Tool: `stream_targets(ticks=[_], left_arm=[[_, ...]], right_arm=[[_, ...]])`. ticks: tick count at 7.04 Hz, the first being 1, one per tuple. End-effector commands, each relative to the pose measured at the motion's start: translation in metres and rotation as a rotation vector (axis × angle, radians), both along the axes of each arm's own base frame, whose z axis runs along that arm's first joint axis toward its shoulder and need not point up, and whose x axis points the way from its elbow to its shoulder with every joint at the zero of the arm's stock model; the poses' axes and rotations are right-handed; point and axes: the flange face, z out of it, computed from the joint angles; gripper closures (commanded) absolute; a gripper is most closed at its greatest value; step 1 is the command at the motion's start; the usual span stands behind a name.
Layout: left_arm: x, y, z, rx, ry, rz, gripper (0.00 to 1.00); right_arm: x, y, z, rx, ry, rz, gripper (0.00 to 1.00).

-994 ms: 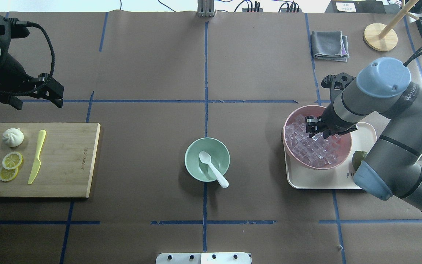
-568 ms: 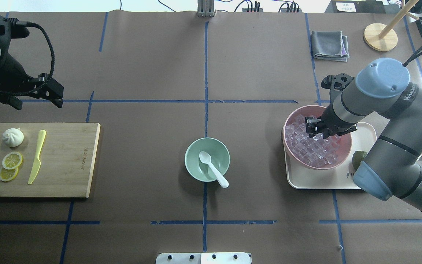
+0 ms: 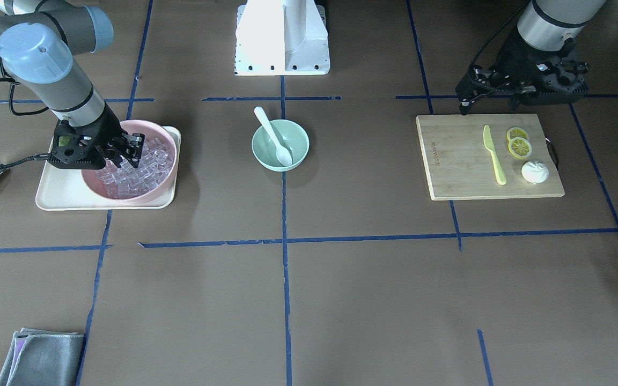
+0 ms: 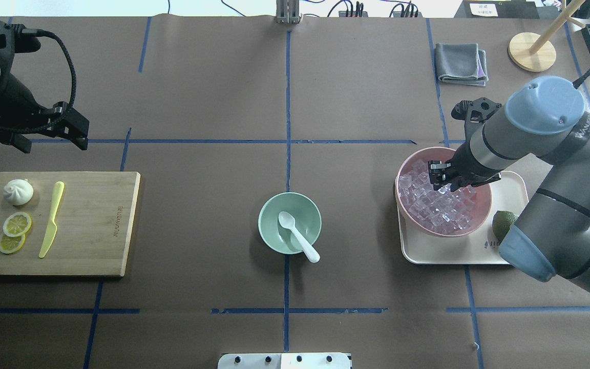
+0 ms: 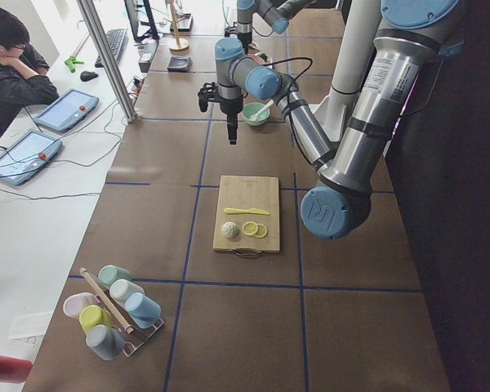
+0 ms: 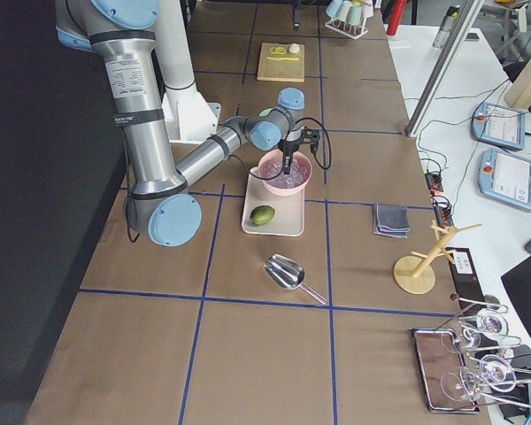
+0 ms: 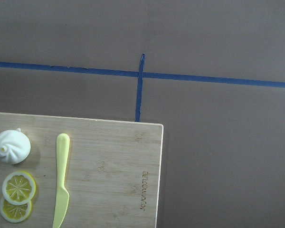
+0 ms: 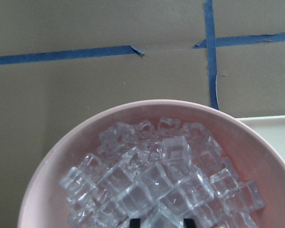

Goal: Put spoon and ice into bowl

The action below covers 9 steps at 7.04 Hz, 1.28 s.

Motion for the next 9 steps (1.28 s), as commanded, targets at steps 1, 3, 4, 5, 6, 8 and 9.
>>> stream_targets(ticks=[1,3,4,5,6,8,9], left_arm=[[0.001,0.002,-0.001,-0.009,0.013,0.009,0.00],[-0.005,0.004,0.012,0.004,-0.002,0.030,0.00],[-0.025,0.007,0.040,0.068,-0.034,0.107,0.00],[-0.063,0.005,0.075,0.156,-0.069,0.195,0.00],[-0.103,0.001,0.100,0.200,-0.086,0.222,0.00],[-0.138,0.008,0.136,0.160,-0.110,0.205,0.00],[-0.148,0.010,0.142,0.147,-0.119,0.189,0.00]], right_arm=[[0.019,0.012,-0.038,-0.005,0.003,0.006,1.00],[-0.010,0.011,-0.087,0.050,-0.045,-0.019,1.00],[-0.032,0.009,-0.115,0.086,-0.062,-0.012,1.00],[-0.065,0.018,-0.139,0.087,-0.075,0.008,1.00],[-0.107,0.023,-0.166,0.110,-0.074,0.026,1.00],[-0.169,0.039,-0.196,0.101,-0.068,0.037,1.00],[-0.204,0.051,-0.205,0.121,-0.045,0.035,1.00]])
